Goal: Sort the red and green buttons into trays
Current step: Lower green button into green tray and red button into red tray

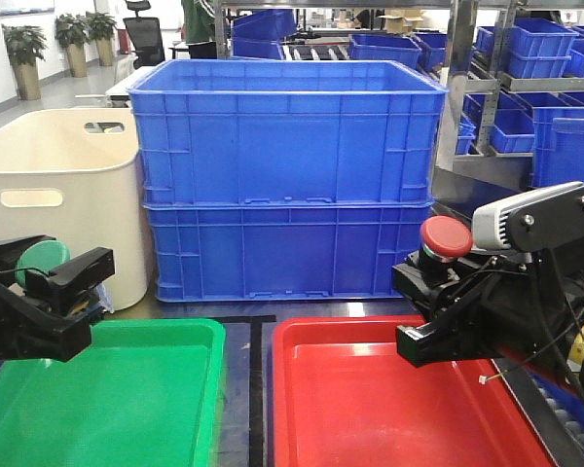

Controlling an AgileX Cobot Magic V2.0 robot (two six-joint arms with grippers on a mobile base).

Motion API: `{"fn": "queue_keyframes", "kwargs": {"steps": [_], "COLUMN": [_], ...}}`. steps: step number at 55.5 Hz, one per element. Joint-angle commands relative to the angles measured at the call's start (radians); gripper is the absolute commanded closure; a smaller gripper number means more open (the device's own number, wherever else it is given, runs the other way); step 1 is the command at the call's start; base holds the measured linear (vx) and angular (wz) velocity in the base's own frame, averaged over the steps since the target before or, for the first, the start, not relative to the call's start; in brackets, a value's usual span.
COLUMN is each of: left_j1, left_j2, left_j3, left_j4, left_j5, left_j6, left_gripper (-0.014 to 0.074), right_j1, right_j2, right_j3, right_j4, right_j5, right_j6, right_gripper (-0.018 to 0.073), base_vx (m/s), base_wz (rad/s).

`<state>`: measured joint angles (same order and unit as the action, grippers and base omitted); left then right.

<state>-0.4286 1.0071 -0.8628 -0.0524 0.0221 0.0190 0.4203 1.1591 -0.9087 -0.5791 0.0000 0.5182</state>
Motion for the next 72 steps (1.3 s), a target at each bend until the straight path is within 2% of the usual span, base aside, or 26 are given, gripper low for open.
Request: {"fn": "queue_keyframes", "kwargs": {"steps": [1,47,59,72], "left_j1": [-0.003,-0.002,-0.002,-0.002], "left_j2": [-0.017,-0.006,0.082,0.232], "left_j3": [-0.037,-0.037,-0.037,-0.037], "left_j4": [-0.006,-0.005,-0.003,0.002], "left_j5": [-0.093,-0.106,-0.072,-0.145], "left_j6": [-0.001,0.001,0.002,0.029], "left_gripper": [0.0599,0.0599,0.0599,0.0599], "right_j1": [-0.004,-0.003,-0.003,-0.003], "right_j2": [-0.026,-0.005,0.105,0.198], "right_j3": [-0.039,-0.039,-0.039,-0.008], "right_j4": [-0.005,-0.005,-0.002,-0.001], "right_j5": [-0.08,-0.077,-0.081,-0.133], "right_j6": [0.002,0.002,0.016,0.044], "right_gripper": [0.0569,0.0569,0.0569,0.0569], "base_vx": [0.05,0.01,0.0,0.0], "base_wz": [-0.06,-0.01,0.0,0.0]}}
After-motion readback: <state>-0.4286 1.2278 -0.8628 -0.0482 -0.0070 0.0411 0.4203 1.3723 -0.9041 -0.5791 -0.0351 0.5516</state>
